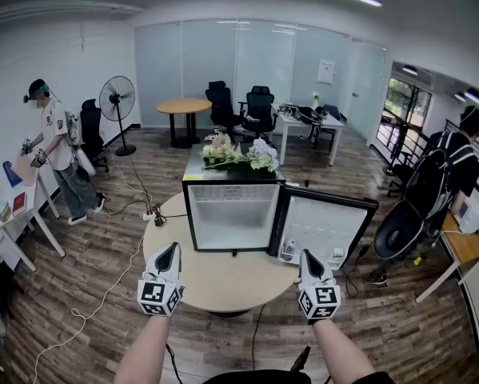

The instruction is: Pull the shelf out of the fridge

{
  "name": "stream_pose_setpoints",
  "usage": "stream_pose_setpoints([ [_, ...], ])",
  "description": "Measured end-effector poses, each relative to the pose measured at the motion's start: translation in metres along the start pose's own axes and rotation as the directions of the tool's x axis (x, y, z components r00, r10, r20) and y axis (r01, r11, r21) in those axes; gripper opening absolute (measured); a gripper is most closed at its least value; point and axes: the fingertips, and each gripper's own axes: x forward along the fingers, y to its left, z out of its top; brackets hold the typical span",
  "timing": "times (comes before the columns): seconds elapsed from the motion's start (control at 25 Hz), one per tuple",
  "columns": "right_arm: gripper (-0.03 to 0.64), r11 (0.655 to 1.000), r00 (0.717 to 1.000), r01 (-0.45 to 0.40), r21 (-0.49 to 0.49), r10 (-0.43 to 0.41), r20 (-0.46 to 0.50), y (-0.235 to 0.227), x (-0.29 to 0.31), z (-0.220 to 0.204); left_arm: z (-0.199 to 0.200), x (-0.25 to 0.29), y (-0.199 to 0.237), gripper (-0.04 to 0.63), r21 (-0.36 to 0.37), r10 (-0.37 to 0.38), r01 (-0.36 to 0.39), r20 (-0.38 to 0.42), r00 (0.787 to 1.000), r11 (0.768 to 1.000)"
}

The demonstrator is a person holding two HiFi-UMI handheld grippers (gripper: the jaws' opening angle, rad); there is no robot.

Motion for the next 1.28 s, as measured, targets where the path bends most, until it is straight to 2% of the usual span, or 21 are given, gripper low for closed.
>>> stream_pose_setpoints([
  [0.36, 0.006, 1.0, 1.0, -0.008, 0.005, 0.008, -0.003, 0.003, -0.002, -0.003, 0.002, -0.003, -0.004, 0.0, 0.009, -0.001, 0.001, 0.002, 1.0, 1.0],
  [0.56, 0.008, 0.998, 0.999, -0.049, 0.037, 0.049, -0.01, 0.009, -0.006, -0.01, 0.0, -0.008, -0.005, 0.0, 0.008, 0.002, -0.002, -0.003, 1.0, 1.0],
  [0.68, 0.009, 0.996, 0.995, -0.092, 0.008, 0.092, -0.04, 0.02, -0.004, -0.017, -0.002, -0.012, -0.006, 0.0, 0.003, 0.002, -0.002, -0.008, 1.0, 1.0],
  [0.72, 0.109, 0.994, 0.993, -0.11, -0.019, 0.109, -0.049, 0.026, -0.001, -0.018, -0.003, -0.013, -0.007, 0.0, 0.003, 0.001, -0.001, -0.008, 1.0, 1.0],
  [0.76, 0.528, 0.991, 0.991, -0.126, -0.049, 0.123, -0.06, 0.032, 0.003, -0.018, -0.004, -0.014, -0.008, 0.0, 0.004, 0.0, 0.0, -0.007, 1.0, 1.0],
  [0.8, 0.58, 0.987, 0.988, -0.142, -0.079, 0.136, -0.068, 0.038, 0.006, -0.017, -0.004, -0.014, -0.008, 0.0, 0.004, 0.0, 0.0, -0.006, 1.0, 1.0],
  [0.96, 0.581, 0.973, 0.983, -0.178, -0.145, 0.169, -0.073, 0.049, 0.007, -0.01, -0.005, -0.013, -0.011, 0.0, 0.004, -0.001, 0.001, -0.008, 1.0, 1.0],
  [1.28, 0.587, 0.968, 0.977, -0.209, -0.139, 0.2, -0.076, 0.045, 0.008, -0.013, -0.003, -0.01, -0.024, 0.0, 0.019, 0.016, -0.016, -0.011, 1.0, 1.0],
])
